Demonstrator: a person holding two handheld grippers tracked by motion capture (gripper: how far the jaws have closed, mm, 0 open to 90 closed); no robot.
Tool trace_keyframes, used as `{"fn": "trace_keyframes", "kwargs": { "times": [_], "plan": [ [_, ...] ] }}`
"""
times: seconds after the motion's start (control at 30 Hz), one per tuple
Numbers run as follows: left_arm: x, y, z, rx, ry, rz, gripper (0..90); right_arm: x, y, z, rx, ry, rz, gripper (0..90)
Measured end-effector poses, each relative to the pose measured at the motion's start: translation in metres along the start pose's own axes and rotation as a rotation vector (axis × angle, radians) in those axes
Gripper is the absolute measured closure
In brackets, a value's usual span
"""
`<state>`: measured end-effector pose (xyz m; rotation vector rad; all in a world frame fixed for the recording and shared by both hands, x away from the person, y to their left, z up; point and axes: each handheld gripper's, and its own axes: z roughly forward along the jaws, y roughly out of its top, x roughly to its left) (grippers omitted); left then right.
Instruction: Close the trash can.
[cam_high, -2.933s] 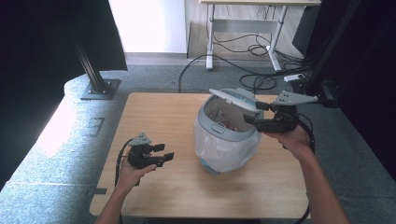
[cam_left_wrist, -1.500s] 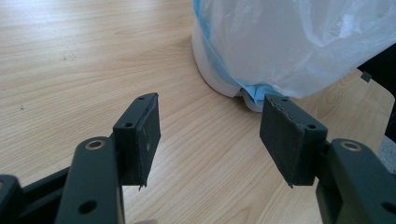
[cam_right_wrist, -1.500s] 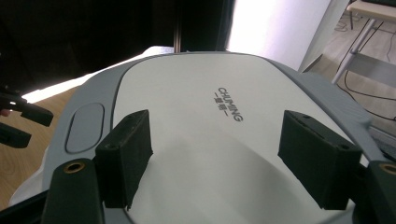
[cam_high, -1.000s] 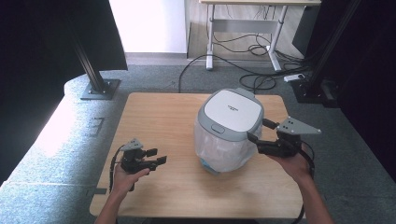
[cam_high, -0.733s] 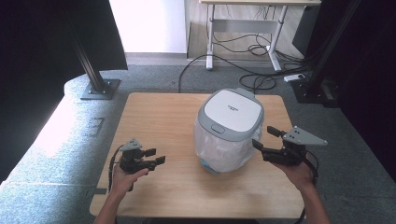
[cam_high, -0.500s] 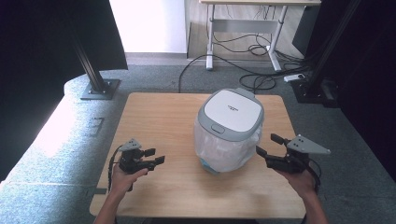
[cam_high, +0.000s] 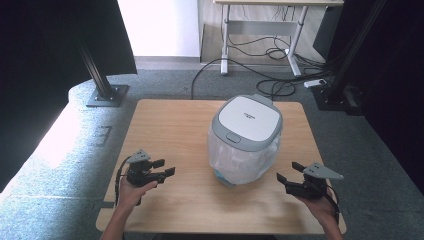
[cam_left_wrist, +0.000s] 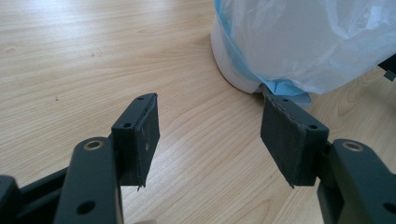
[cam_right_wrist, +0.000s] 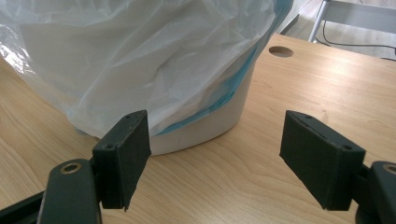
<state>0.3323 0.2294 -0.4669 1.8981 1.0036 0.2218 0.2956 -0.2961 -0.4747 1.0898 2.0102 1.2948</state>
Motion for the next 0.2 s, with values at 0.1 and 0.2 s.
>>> {"fn": "trace_keyframes", "kwargs": {
  "times": [0.1,0.2],
  "plan": [
    [-0.0002,-0.0001,0.0,-0.001,0.003,0.003,36.8,0.0003,0.0,0.0014,0.0,0.005,0.002,23.5],
    [-0.0005,-0.0003,-0.0001,-0.003,0.011,0.011,35.4,0.001,0.0023,0.0031,-0.005,0.011,-0.001,23.6]
  ]
}}
